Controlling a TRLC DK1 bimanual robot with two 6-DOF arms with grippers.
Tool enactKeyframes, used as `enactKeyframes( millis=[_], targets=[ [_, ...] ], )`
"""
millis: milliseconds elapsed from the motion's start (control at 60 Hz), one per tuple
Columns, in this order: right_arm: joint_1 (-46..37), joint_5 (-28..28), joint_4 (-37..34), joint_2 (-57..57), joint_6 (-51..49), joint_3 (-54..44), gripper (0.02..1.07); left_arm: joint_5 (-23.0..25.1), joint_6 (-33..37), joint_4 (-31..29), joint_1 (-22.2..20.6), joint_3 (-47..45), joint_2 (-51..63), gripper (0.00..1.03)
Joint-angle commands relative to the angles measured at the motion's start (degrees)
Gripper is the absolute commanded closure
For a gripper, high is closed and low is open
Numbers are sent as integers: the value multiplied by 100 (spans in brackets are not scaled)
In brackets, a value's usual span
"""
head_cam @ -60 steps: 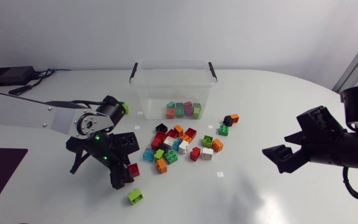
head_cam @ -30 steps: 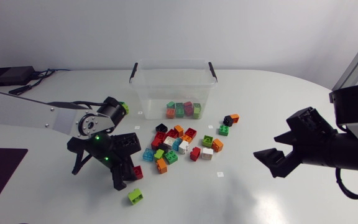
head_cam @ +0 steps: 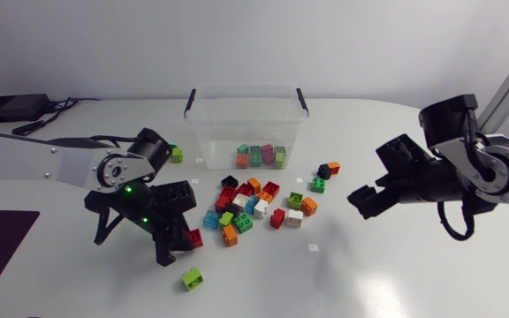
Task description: Place the duplo bricks in the container
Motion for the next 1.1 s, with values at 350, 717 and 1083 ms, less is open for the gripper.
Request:
enactKeyframes(
  millis=[350, 717, 1083],
  targets=[
    [49, 120, 464, 1910, -263, 979, 10, 160, 94, -352, 418, -124, -1169, 71],
    [23, -381, 16, 3185, -1564, 2051, 10, 318, 94, -554, 708, 52, -1916, 71],
    [181, -548, -872, 4099, -2847, 3053, 10, 336, -495, -264, 910, 439, -2241, 71]
  ],
)
